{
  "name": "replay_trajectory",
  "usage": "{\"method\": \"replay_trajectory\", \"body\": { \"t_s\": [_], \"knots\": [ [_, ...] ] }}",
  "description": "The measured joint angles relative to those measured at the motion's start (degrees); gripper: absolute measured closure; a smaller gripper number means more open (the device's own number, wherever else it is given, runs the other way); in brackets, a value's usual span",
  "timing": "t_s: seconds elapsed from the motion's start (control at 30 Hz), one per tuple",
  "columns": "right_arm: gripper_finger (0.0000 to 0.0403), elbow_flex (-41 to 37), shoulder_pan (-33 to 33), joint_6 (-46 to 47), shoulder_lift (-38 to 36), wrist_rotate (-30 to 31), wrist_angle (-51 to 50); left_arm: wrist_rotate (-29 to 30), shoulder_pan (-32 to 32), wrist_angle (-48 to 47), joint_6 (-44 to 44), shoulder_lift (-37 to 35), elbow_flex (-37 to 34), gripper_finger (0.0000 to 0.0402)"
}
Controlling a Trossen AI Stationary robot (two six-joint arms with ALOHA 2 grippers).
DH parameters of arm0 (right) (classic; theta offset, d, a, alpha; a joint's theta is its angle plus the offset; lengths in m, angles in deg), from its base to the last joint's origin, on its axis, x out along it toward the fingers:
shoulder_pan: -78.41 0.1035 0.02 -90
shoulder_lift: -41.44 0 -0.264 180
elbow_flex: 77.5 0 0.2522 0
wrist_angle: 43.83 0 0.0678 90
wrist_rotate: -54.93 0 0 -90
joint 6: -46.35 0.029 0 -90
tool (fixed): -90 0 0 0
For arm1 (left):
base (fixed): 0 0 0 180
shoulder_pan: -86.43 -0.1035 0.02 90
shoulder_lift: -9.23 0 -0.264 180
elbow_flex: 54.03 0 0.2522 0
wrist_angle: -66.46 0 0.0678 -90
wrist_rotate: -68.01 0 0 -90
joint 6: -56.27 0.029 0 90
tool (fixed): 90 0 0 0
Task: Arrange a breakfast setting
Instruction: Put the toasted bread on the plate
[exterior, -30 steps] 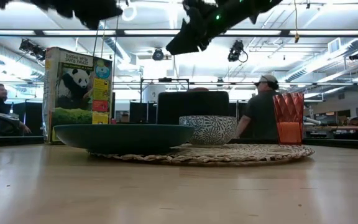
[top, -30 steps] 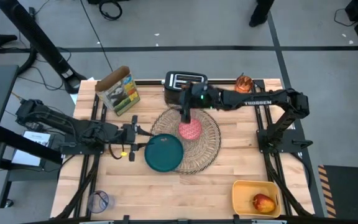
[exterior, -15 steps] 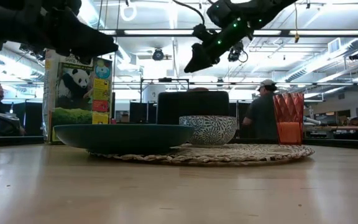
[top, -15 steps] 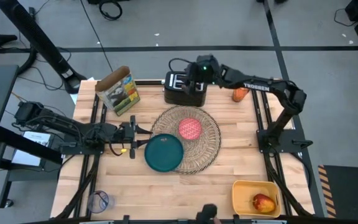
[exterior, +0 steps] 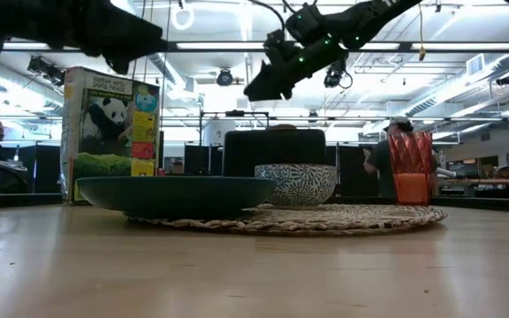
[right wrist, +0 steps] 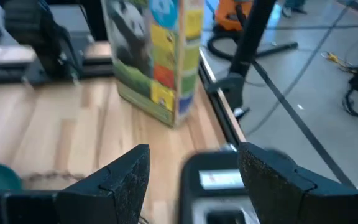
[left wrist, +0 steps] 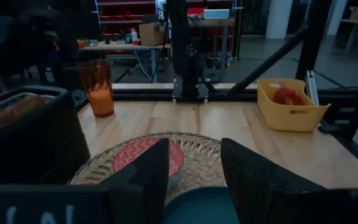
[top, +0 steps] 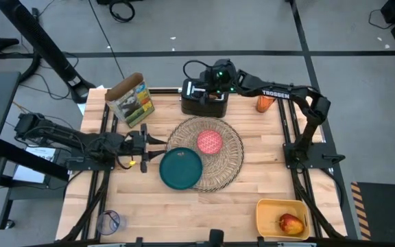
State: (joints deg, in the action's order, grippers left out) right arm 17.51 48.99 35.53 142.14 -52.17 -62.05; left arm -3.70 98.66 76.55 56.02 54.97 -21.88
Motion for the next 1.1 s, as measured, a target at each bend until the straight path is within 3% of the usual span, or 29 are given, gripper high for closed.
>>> {"method": "replay_trajectory", "body": {
  "t_s": [0.33,0.7,1.1],
  "knots": [
    [0.0158,0.0,4.26,4.37,-0.07,1.13,12.84,-0.07,0.9,-1.3,0.9,-3.74,-0.11,0.0248],
    [0.0158,-0.02,6.34,6.24,-2.13,1.37,15.34,-0.15,4.31,-4.83,0.63,-7.29,-0.13,0.0248],
    [0.0158,0.01,6.41,1.68,-3.32,11.61,-2.1,-0.17,7.44,-16.83,-3.61,-14.04,-0.14,0.0248]
  ]
}}
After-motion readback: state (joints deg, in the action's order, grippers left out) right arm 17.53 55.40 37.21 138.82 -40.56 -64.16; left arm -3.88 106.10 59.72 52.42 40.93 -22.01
